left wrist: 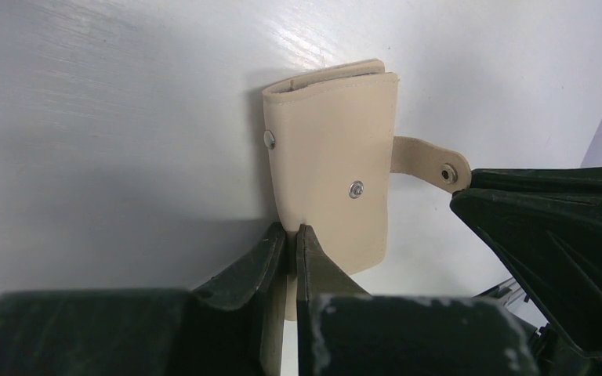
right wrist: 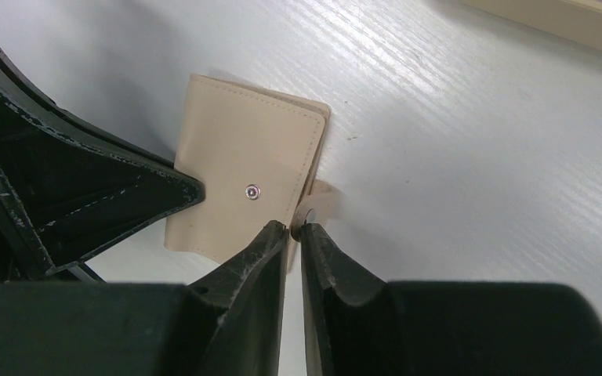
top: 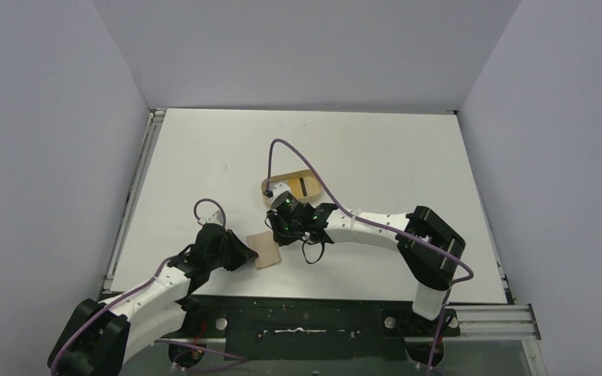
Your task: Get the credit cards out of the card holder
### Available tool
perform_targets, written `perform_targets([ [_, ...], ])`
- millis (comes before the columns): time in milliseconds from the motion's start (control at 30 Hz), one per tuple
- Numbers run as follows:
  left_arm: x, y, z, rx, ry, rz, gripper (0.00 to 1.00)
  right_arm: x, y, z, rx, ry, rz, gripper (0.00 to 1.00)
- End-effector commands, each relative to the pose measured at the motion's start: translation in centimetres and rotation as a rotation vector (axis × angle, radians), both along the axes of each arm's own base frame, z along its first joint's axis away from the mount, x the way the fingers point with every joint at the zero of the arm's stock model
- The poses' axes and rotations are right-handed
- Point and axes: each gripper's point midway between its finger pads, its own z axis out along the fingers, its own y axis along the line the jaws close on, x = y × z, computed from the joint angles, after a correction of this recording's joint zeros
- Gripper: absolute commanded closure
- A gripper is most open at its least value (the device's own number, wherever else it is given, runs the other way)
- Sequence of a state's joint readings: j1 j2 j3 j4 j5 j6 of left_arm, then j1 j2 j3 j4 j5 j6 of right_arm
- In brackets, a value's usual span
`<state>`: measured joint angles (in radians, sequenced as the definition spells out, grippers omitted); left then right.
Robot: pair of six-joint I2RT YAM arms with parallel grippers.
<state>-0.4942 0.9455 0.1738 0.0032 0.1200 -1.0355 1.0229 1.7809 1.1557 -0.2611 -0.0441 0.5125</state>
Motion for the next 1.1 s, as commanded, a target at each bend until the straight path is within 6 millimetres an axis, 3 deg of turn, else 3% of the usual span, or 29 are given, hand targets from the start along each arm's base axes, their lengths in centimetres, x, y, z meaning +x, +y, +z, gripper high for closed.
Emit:
perform_targets([
  [0, -0.3, 0.2, -0.4, 0.017, 0.015, -0.010, 1.00, 0.8, 1.7, 1.5, 0.059, -0.043, -0.004, 0.85],
  [167, -0.4, 0.2, -0.5, 0.016, 0.017, -0.010, 1.00, 1.0, 1.7, 1.5, 0.058, -0.045, -0.009, 0.90],
  [300, -0.5, 0.2, -0.5, 0.017, 0.022, -0.011, 1.00, 1.2, 1.6, 1.4, 0.051, -0.047, -0.017, 1.00],
  [533, -0.5, 0.2, -0.5, 0.016, 0.022, -0.013, 1.00, 1.2, 2.0, 1.5, 0.071, -0.035, -0.019, 1.00],
  [767, -0.3, 0.2, -0.4, 0.014, 0.016, -0.012, 1.00, 0.2, 3.6, 2.0, 0.176, 0.012, 0.041, 1.00],
  [1067, -0.4, 0.2, -0.4, 0.012, 0.016, -0.013, 1.00, 0.0, 3.6, 2.0, 0.174, 0.020, 0.050, 1.00],
])
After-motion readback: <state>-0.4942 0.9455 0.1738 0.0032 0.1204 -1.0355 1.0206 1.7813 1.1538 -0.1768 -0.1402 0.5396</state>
